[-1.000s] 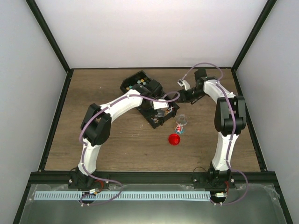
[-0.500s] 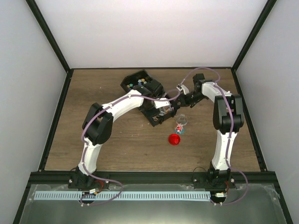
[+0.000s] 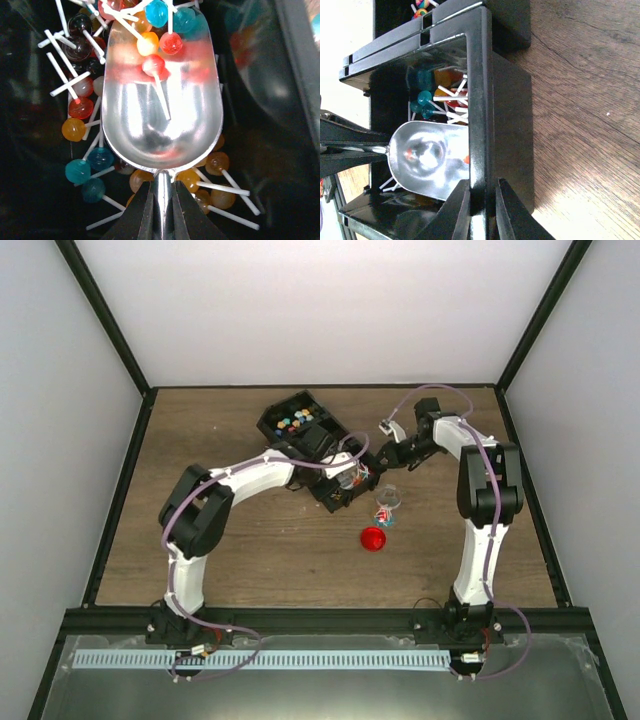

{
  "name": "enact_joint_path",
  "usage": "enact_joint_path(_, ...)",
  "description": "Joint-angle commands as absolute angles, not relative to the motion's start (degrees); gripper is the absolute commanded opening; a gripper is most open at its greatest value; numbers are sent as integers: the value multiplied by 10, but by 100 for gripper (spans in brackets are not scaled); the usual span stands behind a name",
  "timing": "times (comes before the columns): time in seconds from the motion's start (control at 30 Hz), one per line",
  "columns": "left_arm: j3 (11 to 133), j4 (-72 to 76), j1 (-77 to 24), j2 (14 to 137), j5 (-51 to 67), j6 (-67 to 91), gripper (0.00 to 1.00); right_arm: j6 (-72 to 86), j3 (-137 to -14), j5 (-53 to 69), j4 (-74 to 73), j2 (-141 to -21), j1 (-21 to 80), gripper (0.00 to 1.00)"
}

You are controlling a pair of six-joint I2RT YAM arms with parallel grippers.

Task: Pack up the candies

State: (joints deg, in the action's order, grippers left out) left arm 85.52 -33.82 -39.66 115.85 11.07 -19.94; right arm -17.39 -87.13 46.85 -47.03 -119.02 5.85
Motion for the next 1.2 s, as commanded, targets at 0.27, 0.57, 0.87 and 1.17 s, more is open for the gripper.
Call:
enact_joint_path(0.27, 655, 2, -371, 1078, 186, -119, 4, -156, -860, 489, -471, -1174, 70, 3)
enact_joint_path(0.57, 586, 49, -351, 1031, 196, -135, 4, -162, -868, 475, -475, -1171, 70, 3)
enact_joint_path(0.87, 570, 34, -349, 985, 203, -136, 4, -164, -869, 476, -474, -1161, 70, 31)
enact_joint_path(1.17, 568, -34, -332, 927, 201, -186, 4, -162, -876, 468, -476, -1140, 69, 63)
